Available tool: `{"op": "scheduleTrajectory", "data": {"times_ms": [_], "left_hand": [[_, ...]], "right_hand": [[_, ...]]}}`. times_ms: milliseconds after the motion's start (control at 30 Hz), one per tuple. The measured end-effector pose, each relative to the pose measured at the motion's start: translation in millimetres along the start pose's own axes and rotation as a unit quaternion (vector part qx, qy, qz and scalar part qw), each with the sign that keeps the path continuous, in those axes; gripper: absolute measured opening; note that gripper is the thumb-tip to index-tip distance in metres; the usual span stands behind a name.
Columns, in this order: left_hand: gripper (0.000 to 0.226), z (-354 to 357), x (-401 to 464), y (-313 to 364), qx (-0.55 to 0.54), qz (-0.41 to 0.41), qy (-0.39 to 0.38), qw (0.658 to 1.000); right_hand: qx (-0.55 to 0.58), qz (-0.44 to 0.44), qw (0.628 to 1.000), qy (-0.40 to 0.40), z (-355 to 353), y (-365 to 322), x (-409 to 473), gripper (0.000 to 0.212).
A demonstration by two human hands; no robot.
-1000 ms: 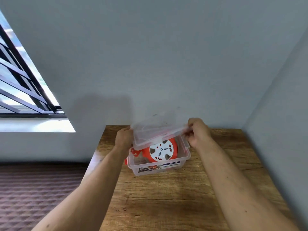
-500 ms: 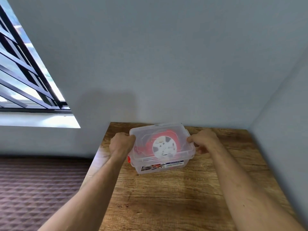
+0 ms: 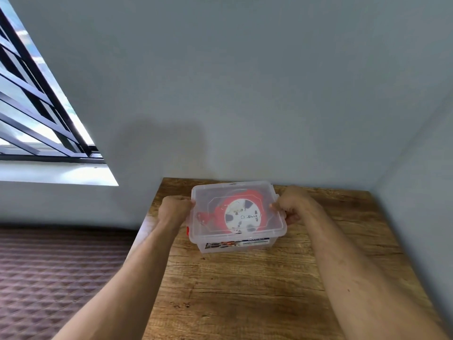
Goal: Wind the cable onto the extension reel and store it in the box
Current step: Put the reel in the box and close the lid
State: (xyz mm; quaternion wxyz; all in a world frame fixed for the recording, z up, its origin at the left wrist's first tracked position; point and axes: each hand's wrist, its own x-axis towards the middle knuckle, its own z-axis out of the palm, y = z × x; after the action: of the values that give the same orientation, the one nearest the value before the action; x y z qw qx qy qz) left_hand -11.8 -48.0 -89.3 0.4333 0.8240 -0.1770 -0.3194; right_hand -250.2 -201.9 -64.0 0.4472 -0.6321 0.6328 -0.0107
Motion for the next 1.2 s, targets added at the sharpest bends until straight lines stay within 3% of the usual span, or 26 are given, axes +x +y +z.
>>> {"op": "scheduleTrajectory", "data": {"times_ms": [133, 300, 600, 767, 833, 967, 1200], "left_hand": [[0.01, -3, 5, 6, -0.048, -0.075, -0.054, 0.995], [0.021, -18, 12, 0, -0.107, -0.18, -0.198, 0.957], [0.035, -26, 38, -3, -0.074, -0.186, -0.212, 0.957], [0.019, -22, 40, 13, -0.012, -0.135, -0.184, 0.974], [0.004, -16, 36, 21, 0.017, -0.104, -0.153, 0.983], [0.012, 5, 19, 26, 0.12, -0.02, -0.033, 0.992], [0.011, 22, 5, 22, 0.239, 0.05, 0.023, 0.97]], "right_hand": [[0.12, 0.029, 0.991, -0.049, -6, 14, 7, 0.037], [0.243, 0.069, 0.955, -0.157, -5, 32, 10, 0.051], [0.275, 0.07, 0.947, -0.151, -11, 31, 18, 0.045], [0.134, 0.051, 0.986, -0.087, -12, 6, 13, 0.011], [0.082, 0.049, 0.993, -0.064, -10, 0, 13, 0.013], [0.035, 0.049, 0.998, -0.03, -3, -6, 10, 0.015], [-0.101, 0.03, 0.99, 0.094, 15, -15, 3, 0.018]]}}
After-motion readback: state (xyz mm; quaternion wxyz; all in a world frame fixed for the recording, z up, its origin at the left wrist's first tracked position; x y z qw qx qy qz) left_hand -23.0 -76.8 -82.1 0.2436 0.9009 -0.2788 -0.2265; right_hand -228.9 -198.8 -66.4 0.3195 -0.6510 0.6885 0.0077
